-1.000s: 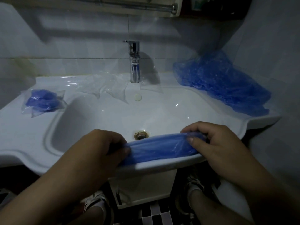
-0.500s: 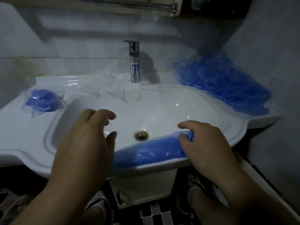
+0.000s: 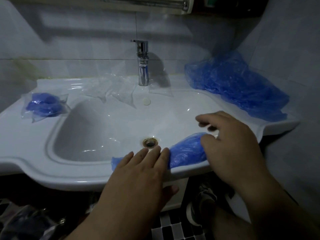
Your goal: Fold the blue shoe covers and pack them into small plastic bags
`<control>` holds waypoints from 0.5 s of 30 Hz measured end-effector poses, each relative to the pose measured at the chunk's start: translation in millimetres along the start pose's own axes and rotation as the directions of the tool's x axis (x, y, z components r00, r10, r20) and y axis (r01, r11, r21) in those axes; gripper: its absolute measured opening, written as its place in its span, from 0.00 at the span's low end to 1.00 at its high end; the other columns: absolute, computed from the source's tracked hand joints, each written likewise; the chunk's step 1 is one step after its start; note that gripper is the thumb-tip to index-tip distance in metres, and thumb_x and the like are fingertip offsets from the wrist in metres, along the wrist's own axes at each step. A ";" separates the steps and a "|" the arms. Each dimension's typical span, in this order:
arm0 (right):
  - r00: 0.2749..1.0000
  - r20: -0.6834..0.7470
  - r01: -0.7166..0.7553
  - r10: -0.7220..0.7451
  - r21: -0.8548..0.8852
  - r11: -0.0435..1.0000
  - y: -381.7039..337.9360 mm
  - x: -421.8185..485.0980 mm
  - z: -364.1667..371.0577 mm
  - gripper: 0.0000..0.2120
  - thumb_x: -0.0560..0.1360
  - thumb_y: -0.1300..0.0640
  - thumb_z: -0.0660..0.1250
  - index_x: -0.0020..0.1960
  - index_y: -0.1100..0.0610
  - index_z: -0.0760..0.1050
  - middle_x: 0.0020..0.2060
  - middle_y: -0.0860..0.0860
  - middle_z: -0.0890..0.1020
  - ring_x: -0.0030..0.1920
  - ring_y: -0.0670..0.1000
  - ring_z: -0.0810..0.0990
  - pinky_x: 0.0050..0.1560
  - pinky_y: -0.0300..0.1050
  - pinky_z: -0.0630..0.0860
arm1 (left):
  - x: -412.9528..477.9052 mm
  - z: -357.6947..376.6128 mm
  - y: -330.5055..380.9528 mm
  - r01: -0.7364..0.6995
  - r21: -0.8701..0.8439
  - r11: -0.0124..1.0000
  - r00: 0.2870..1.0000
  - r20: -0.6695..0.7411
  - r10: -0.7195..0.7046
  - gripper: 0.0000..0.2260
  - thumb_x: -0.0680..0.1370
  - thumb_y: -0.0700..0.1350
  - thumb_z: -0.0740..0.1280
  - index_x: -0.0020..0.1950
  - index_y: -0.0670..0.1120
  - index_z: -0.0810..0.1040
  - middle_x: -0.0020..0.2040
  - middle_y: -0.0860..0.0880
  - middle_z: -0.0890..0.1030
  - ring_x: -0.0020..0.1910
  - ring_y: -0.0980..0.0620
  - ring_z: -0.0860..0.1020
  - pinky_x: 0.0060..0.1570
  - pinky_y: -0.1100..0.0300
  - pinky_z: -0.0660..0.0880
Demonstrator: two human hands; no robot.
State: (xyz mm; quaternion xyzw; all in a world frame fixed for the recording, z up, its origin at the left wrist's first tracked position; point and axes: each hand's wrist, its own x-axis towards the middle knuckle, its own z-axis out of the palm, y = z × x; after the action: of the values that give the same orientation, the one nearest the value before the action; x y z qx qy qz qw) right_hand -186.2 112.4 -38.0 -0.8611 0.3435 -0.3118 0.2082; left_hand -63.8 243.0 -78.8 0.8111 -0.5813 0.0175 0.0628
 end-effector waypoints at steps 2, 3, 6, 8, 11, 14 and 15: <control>0.963 0.116 0.249 -0.243 -0.040 0.968 -19.1 -11.8 2.9 0.21 0.77 0.50 0.58 0.69 0.46 0.72 0.65 0.41 0.75 0.65 0.38 0.69 0.67 0.36 0.62 | -1.8 -3.0 -0.6 -0.038 -0.016 0.999 0.999 0.013 0.039 0.31 0.76 0.65 0.56 0.77 0.57 0.55 0.76 0.57 0.61 0.75 0.51 0.63 0.73 0.48 0.58; 0.901 0.247 0.373 -0.357 -0.019 0.928 -27.4 -18.4 9.0 0.22 0.78 0.45 0.55 0.71 0.46 0.70 0.68 0.40 0.73 0.68 0.37 0.65 0.71 0.36 0.56 | -3.0 -2.1 -1.7 -0.055 -0.050 0.997 0.997 0.045 0.057 0.28 0.74 0.61 0.57 0.72 0.54 0.66 0.71 0.53 0.72 0.69 0.48 0.73 0.66 0.43 0.69; 0.768 0.548 0.422 -0.333 -0.041 0.906 -28.4 -26.8 26.5 0.34 0.75 0.31 0.39 0.78 0.42 0.52 0.77 0.35 0.54 0.75 0.34 0.46 0.77 0.45 0.41 | -6.5 -0.1 -6.3 -0.068 0.019 0.997 0.997 0.021 0.068 0.27 0.67 0.58 0.56 0.65 0.52 0.70 0.60 0.48 0.82 0.55 0.46 0.82 0.49 0.42 0.79; 0.780 0.583 0.370 -0.227 -0.138 0.919 -19.2 -25.1 24.0 0.41 0.68 0.28 0.33 0.78 0.42 0.45 0.77 0.35 0.48 0.75 0.34 0.42 0.77 0.46 0.41 | -8.4 -2.5 -5.2 -0.041 -0.016 0.999 0.998 0.050 0.041 0.31 0.69 0.61 0.57 0.70 0.52 0.65 0.67 0.48 0.77 0.61 0.43 0.79 0.55 0.39 0.75; 0.804 0.582 0.349 -0.124 -0.293 0.890 -6.8 -21.1 12.8 0.46 0.63 0.27 0.30 0.78 0.42 0.45 0.77 0.36 0.51 0.76 0.38 0.47 0.78 0.47 0.42 | -5.6 -4.8 -2.7 0.028 0.075 0.997 0.998 0.062 -0.032 0.39 0.76 0.67 0.57 0.78 0.54 0.41 0.80 0.52 0.48 0.78 0.49 0.51 0.75 0.45 0.49; 0.800 0.593 0.341 -0.092 -0.324 0.882 -5.1 -17.3 6.7 0.35 0.74 0.29 0.42 0.78 0.41 0.48 0.77 0.37 0.54 0.75 0.39 0.51 0.77 0.43 0.45 | -6.2 -5.5 -3.9 0.101 0.150 0.984 0.982 0.141 -0.122 0.42 0.76 0.68 0.57 0.78 0.51 0.37 0.80 0.51 0.43 0.78 0.50 0.44 0.76 0.49 0.41; 0.796 0.601 0.330 -0.075 -0.328 0.885 -5.1 -16.6 4.8 0.32 0.77 0.31 0.47 0.78 0.41 0.48 0.77 0.37 0.53 0.75 0.39 0.51 0.77 0.43 0.45 | -6.1 -1.8 -6.3 0.114 0.149 0.982 0.979 0.154 -0.137 0.43 0.76 0.68 0.57 0.78 0.50 0.37 0.80 0.50 0.43 0.79 0.49 0.44 0.76 0.49 0.42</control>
State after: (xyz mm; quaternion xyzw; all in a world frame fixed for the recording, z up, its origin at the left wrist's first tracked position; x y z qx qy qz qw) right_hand -190.0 128.5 -45.0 -0.9706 0.2268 0.0208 0.0775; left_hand -59.7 250.9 -78.1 0.8474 -0.5293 -0.0124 -0.0410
